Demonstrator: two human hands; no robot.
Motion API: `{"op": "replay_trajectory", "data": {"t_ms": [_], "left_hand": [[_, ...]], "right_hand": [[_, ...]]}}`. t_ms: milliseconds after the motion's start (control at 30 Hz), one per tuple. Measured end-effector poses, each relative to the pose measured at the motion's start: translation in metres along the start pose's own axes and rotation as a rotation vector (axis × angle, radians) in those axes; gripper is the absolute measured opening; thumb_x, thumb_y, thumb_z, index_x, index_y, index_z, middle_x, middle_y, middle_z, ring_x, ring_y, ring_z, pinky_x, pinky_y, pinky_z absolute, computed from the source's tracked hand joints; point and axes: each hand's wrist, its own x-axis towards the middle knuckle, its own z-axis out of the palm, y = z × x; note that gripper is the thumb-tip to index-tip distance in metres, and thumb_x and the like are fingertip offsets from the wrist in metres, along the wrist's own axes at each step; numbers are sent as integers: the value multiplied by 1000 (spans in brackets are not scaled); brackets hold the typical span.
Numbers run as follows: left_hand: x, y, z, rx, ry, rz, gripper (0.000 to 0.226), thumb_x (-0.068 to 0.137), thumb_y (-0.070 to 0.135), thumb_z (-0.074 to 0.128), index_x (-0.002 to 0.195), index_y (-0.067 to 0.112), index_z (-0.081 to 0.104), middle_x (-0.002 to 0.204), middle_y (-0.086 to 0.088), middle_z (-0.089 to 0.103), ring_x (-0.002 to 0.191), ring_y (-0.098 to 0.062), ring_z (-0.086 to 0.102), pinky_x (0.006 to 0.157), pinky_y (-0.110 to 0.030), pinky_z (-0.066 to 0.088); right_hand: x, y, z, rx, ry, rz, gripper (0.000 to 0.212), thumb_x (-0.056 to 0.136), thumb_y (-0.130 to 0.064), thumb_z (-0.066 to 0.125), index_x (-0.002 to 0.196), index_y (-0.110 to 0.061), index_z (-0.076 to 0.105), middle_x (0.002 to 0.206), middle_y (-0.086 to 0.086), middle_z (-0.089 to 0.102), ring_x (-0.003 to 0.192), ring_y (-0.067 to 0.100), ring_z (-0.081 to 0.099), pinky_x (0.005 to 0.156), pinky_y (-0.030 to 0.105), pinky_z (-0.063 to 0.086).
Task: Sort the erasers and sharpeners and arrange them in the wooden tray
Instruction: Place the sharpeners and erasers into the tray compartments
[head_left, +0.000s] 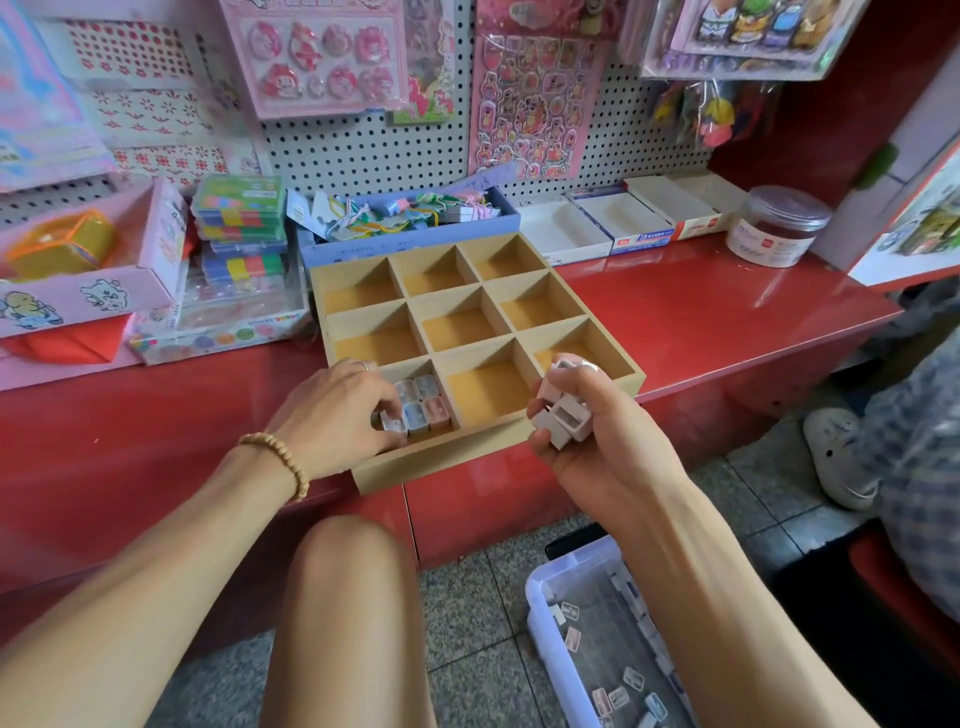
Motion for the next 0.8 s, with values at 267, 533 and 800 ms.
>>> {"op": "replay_trajectory", "data": {"t_ms": [267, 533, 800], "left_hand": [[11, 17, -11, -694, 296, 65, 24, 86, 21, 72, 109, 23, 70, 94, 7, 63, 80, -3, 62, 71, -10, 46], [33, 37, -36, -749, 227, 165, 40, 76, 21, 81, 98, 52, 66, 98, 11, 56, 82, -7, 58, 76, -18, 47], [41, 37, -35, -649, 248, 173, 27, 72, 22, 79, 94, 35, 71, 90, 14, 60, 83, -2, 59, 75, -16, 44]], "right_hand": [[39, -4, 34, -38, -104, 22, 11, 92, -7, 58, 92, -18, 59, 79, 5, 57, 64, 14, 56, 47, 22, 44], [55, -5, 35, -166, -286, 73, 13, 96, -14, 53, 100, -14, 65, 78, 0, 63, 63, 9, 58, 46, 20, 43], [66, -3, 31, -182, -320, 104, 31, 95, -19, 55, 122, -5, 62, 103, 10, 61, 72, 12, 56, 48, 21, 44]]}}
